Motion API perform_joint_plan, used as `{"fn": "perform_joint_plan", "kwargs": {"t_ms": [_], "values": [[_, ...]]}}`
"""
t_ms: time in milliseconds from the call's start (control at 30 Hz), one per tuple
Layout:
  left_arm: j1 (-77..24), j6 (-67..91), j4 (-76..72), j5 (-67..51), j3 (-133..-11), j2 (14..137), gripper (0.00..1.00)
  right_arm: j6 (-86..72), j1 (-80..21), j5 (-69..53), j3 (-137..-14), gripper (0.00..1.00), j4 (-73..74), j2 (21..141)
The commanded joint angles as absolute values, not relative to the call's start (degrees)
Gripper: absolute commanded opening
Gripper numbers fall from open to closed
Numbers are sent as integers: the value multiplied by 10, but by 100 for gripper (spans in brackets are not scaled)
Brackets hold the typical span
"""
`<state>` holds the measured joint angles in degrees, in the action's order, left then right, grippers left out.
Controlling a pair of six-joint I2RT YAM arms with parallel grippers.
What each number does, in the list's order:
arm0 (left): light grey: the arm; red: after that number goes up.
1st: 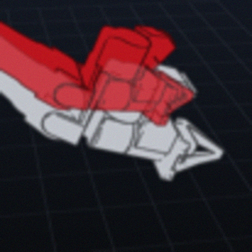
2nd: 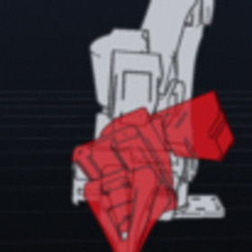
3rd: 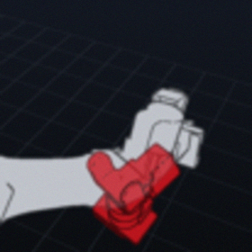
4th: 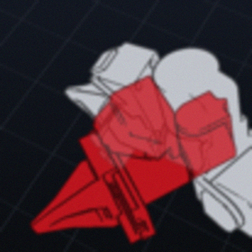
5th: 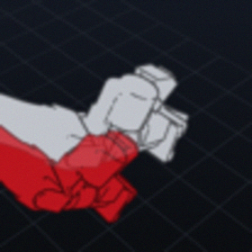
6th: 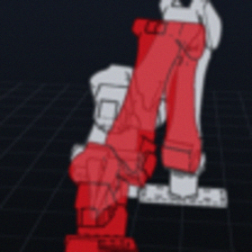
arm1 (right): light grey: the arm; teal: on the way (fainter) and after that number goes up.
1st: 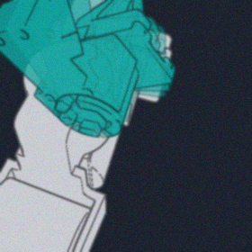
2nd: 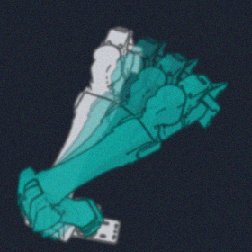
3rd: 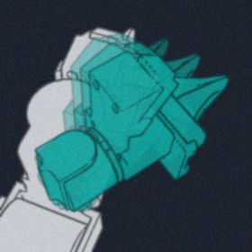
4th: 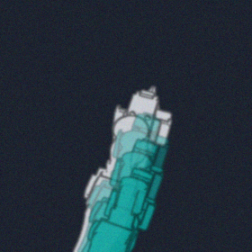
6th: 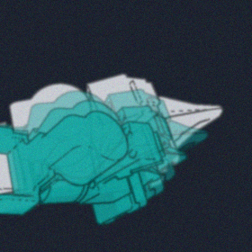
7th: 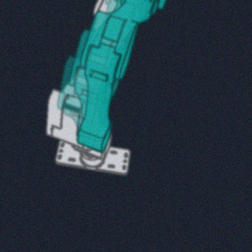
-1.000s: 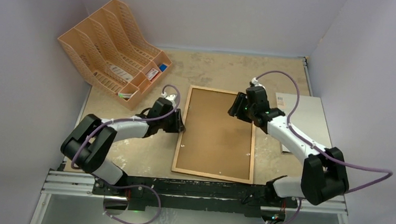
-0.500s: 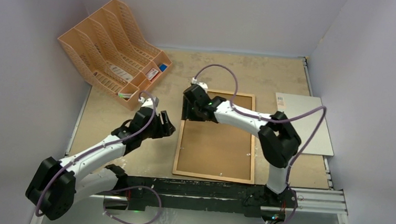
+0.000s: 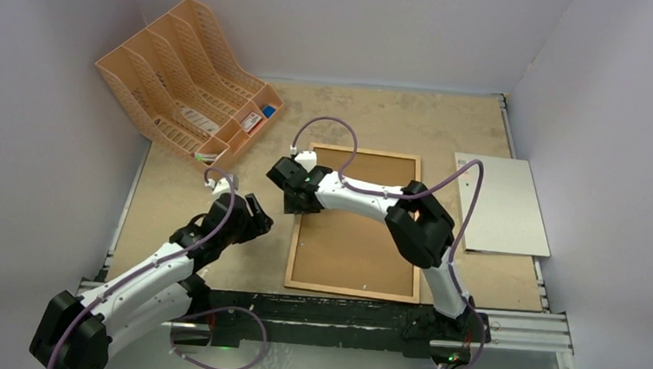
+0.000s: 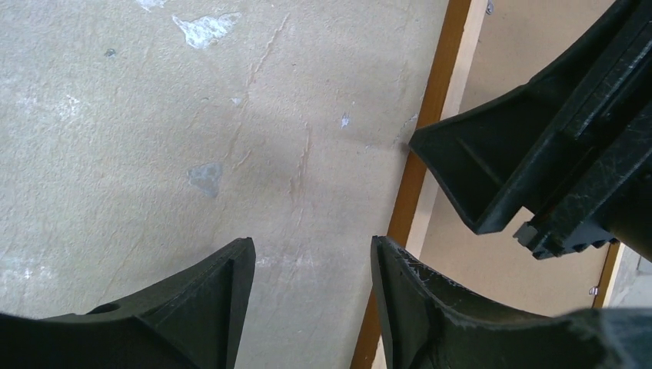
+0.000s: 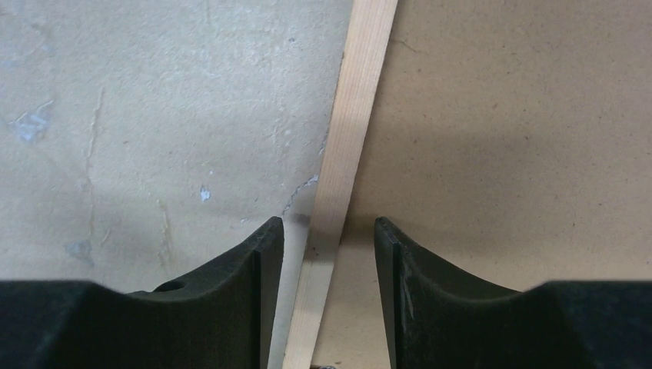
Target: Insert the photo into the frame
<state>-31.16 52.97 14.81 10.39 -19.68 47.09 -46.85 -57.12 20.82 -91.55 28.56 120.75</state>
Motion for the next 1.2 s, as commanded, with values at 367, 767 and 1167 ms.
{"fn": "perform_joint_plan", "kwargs": {"t_ms": [367,767,1167], "values": [[-308,570,140,91,-171,412,63,-511,-584,250,-989,15,369,1249],[-308,591,-45,-126,-146,398,77,-471,-583,128,-1009,0,310,1141],[-307,669,-108,-212,-184,453,72,-463,-570,82,-982,0,296,1079]]}}
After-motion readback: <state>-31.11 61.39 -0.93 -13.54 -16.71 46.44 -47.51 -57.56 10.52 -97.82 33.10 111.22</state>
